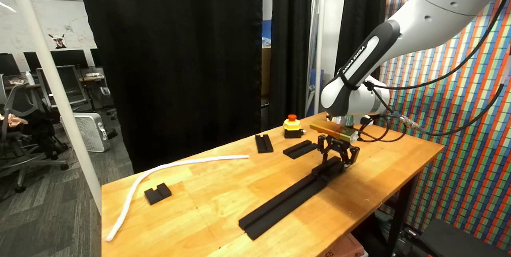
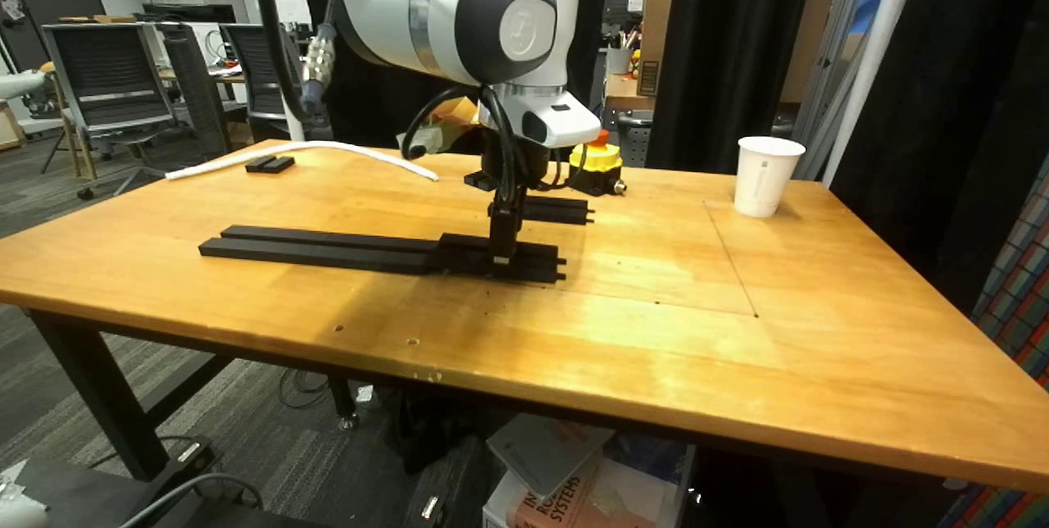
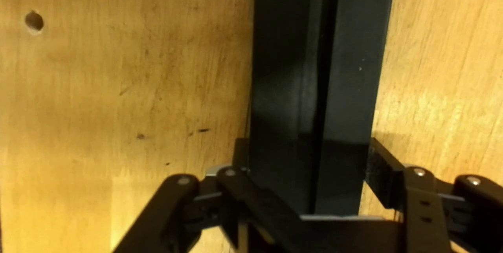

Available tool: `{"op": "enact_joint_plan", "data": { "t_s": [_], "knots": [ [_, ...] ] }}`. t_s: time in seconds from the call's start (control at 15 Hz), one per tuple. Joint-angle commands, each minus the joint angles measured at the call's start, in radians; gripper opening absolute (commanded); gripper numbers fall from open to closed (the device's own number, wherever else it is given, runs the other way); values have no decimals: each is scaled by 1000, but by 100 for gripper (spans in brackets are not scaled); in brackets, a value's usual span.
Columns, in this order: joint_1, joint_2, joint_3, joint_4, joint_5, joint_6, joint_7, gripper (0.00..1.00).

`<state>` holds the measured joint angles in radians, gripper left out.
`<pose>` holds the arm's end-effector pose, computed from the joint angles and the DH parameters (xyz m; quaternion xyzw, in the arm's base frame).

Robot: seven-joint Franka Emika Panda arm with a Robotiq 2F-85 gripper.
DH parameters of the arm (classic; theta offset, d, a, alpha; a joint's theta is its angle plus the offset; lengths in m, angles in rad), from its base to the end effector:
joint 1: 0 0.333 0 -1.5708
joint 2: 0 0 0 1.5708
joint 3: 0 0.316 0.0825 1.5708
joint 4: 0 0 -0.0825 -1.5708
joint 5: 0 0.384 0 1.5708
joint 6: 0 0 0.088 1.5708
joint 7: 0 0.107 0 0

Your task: Arrange the black objects together on the table

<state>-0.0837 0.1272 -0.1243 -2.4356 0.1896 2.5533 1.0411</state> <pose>0.4767 -0.1041 0.2522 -0.7620 0.6460 0.0213 0.0391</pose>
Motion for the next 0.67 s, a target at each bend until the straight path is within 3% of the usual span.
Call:
{"op": "enact_joint_plan", "data": {
  "t_s": [0.0, 0.6],
  "knots": [
    [5, -24, -4, -28, 23, 42, 43, 47],
    [6, -45, -11, -68, -29, 55, 60, 47]
  ]
}}
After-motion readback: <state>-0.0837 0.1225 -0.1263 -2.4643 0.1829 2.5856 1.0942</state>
